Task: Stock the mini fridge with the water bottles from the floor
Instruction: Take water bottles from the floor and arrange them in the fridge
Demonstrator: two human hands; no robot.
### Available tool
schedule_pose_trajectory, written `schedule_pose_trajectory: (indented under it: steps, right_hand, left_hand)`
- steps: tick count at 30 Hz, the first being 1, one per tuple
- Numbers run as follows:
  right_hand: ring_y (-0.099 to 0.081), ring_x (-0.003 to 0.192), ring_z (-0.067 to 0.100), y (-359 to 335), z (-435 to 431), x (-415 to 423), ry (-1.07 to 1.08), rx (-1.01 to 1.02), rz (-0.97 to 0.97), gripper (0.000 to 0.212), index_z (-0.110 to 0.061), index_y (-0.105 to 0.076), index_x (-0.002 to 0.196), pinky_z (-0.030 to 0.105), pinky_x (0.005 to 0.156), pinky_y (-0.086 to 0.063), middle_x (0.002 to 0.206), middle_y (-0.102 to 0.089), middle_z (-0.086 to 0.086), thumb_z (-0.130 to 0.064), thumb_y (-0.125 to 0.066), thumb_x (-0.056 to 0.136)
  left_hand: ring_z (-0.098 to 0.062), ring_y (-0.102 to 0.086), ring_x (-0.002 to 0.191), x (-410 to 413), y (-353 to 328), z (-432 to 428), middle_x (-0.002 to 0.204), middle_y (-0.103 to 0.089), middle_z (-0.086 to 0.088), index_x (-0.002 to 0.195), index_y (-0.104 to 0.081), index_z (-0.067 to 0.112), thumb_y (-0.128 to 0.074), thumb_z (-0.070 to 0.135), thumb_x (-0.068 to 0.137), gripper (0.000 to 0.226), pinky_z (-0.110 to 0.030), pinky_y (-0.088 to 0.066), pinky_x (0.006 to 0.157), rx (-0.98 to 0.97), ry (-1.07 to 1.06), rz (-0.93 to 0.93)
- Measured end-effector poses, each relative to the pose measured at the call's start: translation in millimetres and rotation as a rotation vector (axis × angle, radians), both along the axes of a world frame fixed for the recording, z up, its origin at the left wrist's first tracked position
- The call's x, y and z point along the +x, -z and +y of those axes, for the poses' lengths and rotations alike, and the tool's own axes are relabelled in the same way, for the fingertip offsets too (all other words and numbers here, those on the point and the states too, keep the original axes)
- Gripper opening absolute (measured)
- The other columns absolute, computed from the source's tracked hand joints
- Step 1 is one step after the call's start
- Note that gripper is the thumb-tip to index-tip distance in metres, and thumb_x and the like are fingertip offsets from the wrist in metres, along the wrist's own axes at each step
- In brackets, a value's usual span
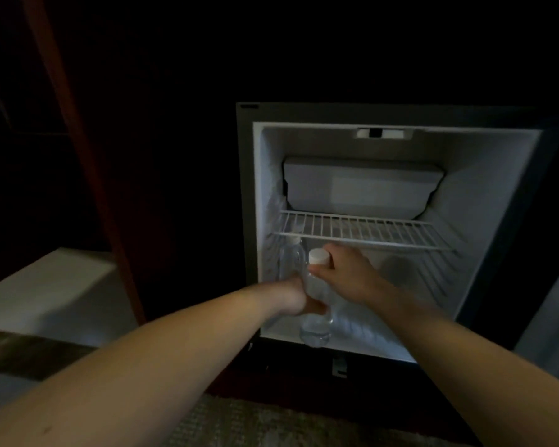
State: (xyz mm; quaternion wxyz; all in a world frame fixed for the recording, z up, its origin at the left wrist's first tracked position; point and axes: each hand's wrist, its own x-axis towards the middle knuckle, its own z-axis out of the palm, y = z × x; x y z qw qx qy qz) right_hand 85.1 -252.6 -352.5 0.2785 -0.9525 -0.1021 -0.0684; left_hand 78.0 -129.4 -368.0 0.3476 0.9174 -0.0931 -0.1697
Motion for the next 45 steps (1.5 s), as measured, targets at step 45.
schedule_pose_trajectory:
  steps: [45]
  right_hand:
    - [-0.059, 0.112, 0.029, 125, -7, 92, 0.339, 0.279, 0.118, 0.046, -0.006, -0.048, 0.123, 0.033, 0.089, -0.046, 0.124, -0.06, 0.014, -0.018, -0.068, 0.084]
  left_hand:
    - [-0.024, -0.043, 0.131, 81, 110, -7, 0.144, -0.04, -0.004, 0.142, -0.028, 0.028, -0.059, 0.029, 0.084, 0.066, -0.029, -0.035, 0.109, -0.426, -0.353, 0.005]
